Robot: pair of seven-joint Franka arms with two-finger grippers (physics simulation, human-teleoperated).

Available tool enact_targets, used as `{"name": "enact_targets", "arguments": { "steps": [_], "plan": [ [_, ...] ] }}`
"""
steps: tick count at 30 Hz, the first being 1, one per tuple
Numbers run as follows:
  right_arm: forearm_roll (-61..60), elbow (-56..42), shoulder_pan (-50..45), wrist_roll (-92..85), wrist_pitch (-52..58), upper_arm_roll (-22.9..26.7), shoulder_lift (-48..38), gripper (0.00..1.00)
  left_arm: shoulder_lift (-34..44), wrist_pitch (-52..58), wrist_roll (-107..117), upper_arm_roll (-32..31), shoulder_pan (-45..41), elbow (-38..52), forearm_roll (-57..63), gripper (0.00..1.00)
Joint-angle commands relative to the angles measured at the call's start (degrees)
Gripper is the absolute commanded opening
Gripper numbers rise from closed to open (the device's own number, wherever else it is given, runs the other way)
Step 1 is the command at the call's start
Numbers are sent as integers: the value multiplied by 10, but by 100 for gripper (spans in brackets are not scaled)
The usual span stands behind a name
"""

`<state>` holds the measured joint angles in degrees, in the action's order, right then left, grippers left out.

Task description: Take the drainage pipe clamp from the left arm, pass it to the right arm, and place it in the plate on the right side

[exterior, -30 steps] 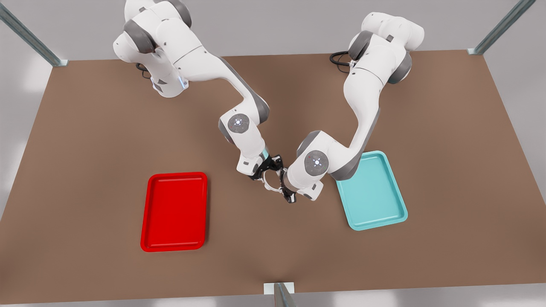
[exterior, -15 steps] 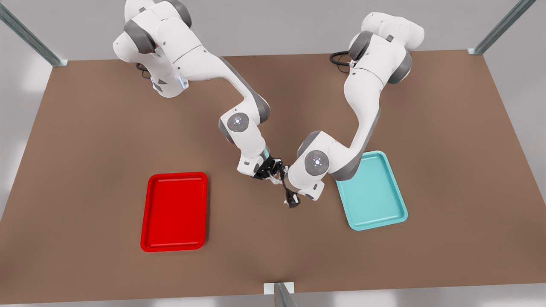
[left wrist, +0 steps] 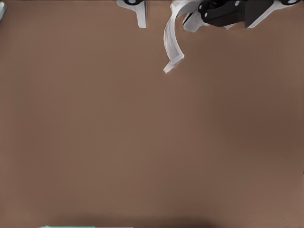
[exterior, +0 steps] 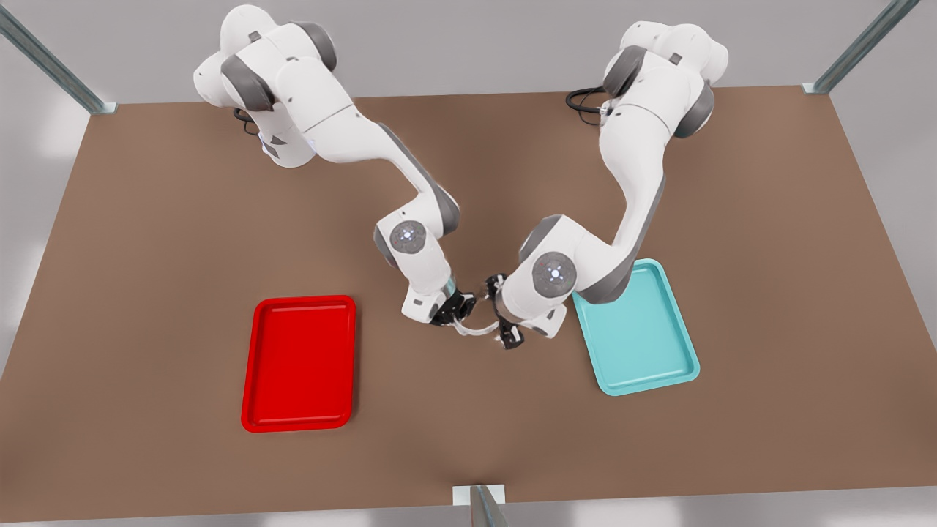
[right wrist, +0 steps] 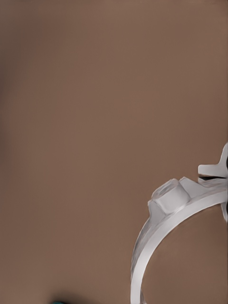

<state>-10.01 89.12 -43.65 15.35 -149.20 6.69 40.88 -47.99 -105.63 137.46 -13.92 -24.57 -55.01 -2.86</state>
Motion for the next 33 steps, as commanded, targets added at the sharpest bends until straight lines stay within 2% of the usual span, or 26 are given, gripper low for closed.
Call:
{"name": "enact_targets", "arguments": {
  "steps": [1, 2, 3, 4, 6, 7, 8, 9, 10, 11, 13, 14, 15, 16, 20, 26, 27, 28, 29, 33],
  "plan": [
    [28, 1, 8, -2, 2, 12, 7, 21, 12, 62, -2, -7, 27, 5, -1, 100],
    [29, 3, 23, -19, 11, 12, 7, 21, 32, 97, -51, -19, 82, 10, -11, 100],
    [30, 4, 34, -33, 19, 13, 7, 21, 71, 184, -287, -51, 171, 10, -14, 100],
    [30, 4, 43, -51, 37, 19, 3, 21, 85, 217, -478, -88, 229, 23, -13, 100],
    [35, 4, 44, -73, 67, 48, -4, 21, 90, 300, -945, -77, 286, 32, 20, 100],
    [36, 6, 45, -92, 100, 62, -15, 21, 91, 329, -1114, -83, 337, 31, 22, 100],
    [36, 20, 59, -103, 117, 62, -31, 21, 105, 379, -1184, -81, 339, 30, 48, 100],
    [36, 34, 79, -124, 120, 62, -39, 21, 297, 258, -1200, -18, 282, -224, 78, 100],
    [36, 41, 110, -153, 124, 62, -41, 21, 403, 193, -1295, 43, 236, -372, 19, 100],
    [36, 46, 127, -173, 130, 62, -47, 21, 385, 272, -1303, 43, 238, -350, 16, 100],
    [35, 47, 187, -246, 140, 61, -49, 21, 350, 276, -1302, 14, 227, -309, 7, 100],
    [35, 46, 213, -286, 139, 61, -48, 21, 317, 311, -1292, -7, 197, -229, 53, 100],
    [32, 44, 238, -322, 136, 60, -45, 21, 311, 349, -1287, -6, 171, -193, 96, 100],
    [30, 42, 251, -338, 133, 60, -42, 21, 286, 342, -1289, -5, 220, -178, 43, 100],
    [26, 91, 262, -345, 133, 59, -51, 21, 293, 300, -1287, -14, 205, -177, 71, 100],
    [24, 125, 270, -352, 154, 58, -72, 21, 303, 333, -1286, -19, 230, -155, 53, 100],
    [24, 125, 270, -351, 155, 58, -71, 25, 301, 330, -1287, -18, 230, -155, 59, 100],
    [24, 120, 270, -353, 157, 58, -70, 79, 301, 330, -1287, -18, 230, -155, 59, 100],
    [24, 119, 270, -353, 157, 58, -69, 100, 301, 332, -1287, -18, 230, -155, 59, 100],
    [25, 116, 270, -359, 153, 57, -64, 100, 301, 332, -1285, -19, 229, -156, 58, 100]
  ]
}}
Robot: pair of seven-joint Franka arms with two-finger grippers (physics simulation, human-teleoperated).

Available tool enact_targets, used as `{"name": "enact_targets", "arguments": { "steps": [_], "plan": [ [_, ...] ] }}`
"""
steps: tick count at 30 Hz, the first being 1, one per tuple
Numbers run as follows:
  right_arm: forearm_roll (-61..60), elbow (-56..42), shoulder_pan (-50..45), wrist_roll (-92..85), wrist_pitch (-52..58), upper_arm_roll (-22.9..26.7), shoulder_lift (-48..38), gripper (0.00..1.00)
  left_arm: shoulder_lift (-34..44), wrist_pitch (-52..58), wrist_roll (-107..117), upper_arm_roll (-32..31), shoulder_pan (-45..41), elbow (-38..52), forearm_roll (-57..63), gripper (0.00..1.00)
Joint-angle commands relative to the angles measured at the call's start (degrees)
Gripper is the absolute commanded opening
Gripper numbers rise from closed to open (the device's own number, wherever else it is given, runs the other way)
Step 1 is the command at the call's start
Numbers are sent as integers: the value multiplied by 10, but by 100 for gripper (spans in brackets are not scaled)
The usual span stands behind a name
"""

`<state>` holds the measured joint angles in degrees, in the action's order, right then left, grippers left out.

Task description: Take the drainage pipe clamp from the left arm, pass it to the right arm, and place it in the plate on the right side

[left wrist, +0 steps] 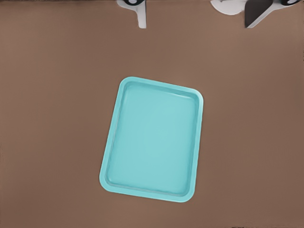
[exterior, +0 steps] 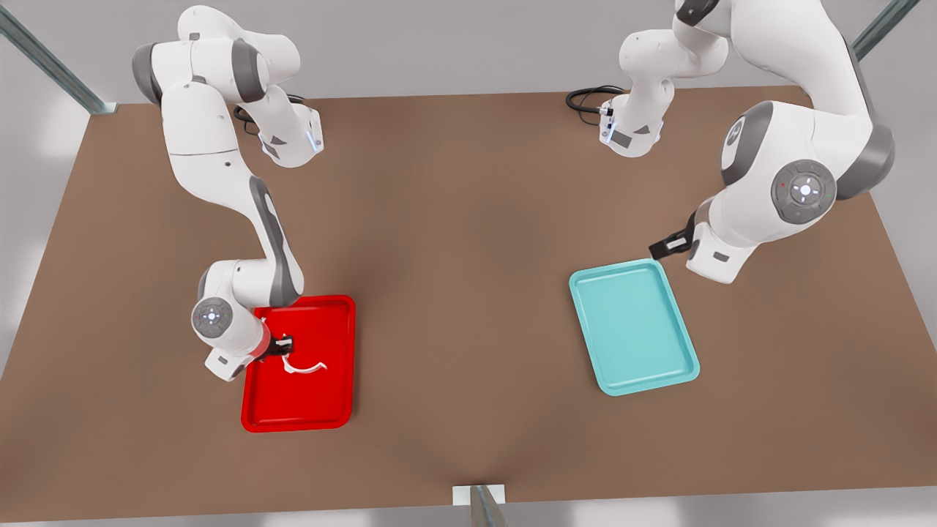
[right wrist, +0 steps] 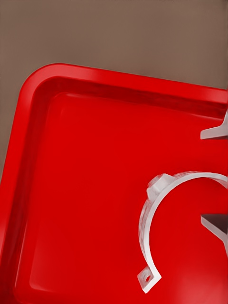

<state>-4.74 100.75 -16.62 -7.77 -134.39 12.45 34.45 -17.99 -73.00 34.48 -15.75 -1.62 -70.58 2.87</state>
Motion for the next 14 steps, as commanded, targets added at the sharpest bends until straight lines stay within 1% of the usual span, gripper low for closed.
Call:
{"name": "enact_targets", "arguments": {
  "steps": [1, 2, 3, 5, 6, 7, 8, 9, 11, 14],
  "plan": [
    [-27, -4, 0, -130, 4, -1, -1, 100, 1, 6, -255, -1, 0, 0, -1, 100],
    [-29, -21, -9, -122, 13, -1, -1, 100, 1, 7, -255, -1, 0, -1, -1, 100],
    [-29, -49, -11, -115, 67, -5, -8, 100, 2, 7, -255, -1, 0, 0, -1, 100],
    [-20, -183, -39, -34, 325, -4, -32, 100, 2, 8, -255, -1, 0, -1, -1, 100],
    [-8, -215, -48, -17, 421, 2, -55, 100, 2, 8, -255, -1, 0, -1, -1, 100],
    [28, -227, -49, -16, 474, 2, -94, 100, 2, 8, -255, -2, 0, -1, -1, 100],
    [46, -224, -42, -18, 520, 0, -155, 100, 3, 8, -255, -2, 0, 0, -1, 100],
    [40, -220, -27, -17, 534, 1, -170, 100, 3, 8, -244, -2, 0, 0, -1, 100],
    [40, -204, -12, -17, 501, 0, -163, 100, 3, 8, -243, -2, 0, 0, -1, 100],
    [52, -205, -12, -16, 477, 1, -170, 100, 3, 8, -242, -2, 0, 0, -4, 100]
  ]
}}
